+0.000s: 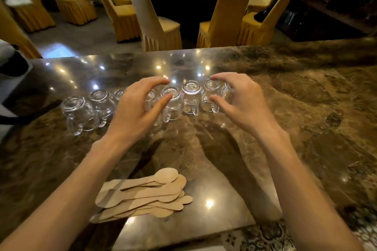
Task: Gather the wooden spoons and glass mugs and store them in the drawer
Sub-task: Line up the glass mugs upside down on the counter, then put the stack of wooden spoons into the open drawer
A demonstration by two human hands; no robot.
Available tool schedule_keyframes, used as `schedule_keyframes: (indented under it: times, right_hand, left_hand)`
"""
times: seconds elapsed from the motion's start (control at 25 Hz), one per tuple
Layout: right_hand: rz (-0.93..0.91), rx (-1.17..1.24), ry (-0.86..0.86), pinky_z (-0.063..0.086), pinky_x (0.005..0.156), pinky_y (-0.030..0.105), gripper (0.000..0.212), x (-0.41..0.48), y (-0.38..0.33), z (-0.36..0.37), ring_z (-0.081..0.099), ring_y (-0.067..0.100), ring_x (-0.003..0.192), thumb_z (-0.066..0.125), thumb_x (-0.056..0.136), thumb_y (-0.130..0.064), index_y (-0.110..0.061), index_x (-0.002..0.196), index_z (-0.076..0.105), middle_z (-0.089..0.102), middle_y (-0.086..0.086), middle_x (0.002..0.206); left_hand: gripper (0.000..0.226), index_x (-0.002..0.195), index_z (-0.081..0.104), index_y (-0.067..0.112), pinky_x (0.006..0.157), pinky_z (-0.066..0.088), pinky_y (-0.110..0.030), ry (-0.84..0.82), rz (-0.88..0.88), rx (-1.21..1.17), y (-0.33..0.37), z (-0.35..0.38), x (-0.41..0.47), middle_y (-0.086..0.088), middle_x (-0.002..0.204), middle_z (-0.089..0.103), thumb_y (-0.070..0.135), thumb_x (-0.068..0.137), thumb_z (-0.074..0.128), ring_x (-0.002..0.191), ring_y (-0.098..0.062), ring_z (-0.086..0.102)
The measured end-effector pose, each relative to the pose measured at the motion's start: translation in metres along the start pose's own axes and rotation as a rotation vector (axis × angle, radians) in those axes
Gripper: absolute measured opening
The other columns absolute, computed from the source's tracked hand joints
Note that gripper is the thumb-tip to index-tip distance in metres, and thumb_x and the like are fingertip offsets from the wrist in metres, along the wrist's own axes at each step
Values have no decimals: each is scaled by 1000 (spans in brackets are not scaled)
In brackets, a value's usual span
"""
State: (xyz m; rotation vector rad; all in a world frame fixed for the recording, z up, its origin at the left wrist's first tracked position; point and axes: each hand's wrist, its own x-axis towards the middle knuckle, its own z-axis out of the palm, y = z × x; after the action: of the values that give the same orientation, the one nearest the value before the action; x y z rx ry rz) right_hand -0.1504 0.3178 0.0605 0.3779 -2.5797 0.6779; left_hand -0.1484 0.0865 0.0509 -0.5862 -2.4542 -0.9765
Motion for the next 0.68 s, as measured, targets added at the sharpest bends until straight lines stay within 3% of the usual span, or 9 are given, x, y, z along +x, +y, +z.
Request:
schedule_keyframes:
  times: [0.2,0.44,0.56,0.68]
  right_hand:
    - [-35,253,138,49,91,28,31,-52,-69,11,58,8,103,70,82,-18,-15,112,63,66,-3,111]
    - [36,422,100,51,85,28,28,-130,-128,38,60,8,98,70,82,-16,-13,109,65,67,-2,107]
    - [164,578,108,51,78,24,23,-172,-147,51,61,6,92,69,84,-20,-17,106,66,67,-5,102]
    - [398,891,203,48,70,15,11,-213,-169,64,62,4,82,68,84,-23,-22,95,69,69,-10,90]
  left_hand:
    - [28,115,60,15,98,41,-21,109,-39,56,-4,-42,-79,8,117,57,25,89,58,112,-5,52]
    - [26,112,63,15,99,35,-25,85,-127,152,-6,-66,-166,4,116,59,25,88,59,112,-6,50]
    - [30,119,58,15,99,34,-30,60,-263,220,-12,-68,-199,-4,121,61,25,90,57,115,-15,52]
    - [33,123,55,11,102,35,-39,22,-375,339,-22,-70,-222,-10,128,58,24,93,52,120,-25,50]
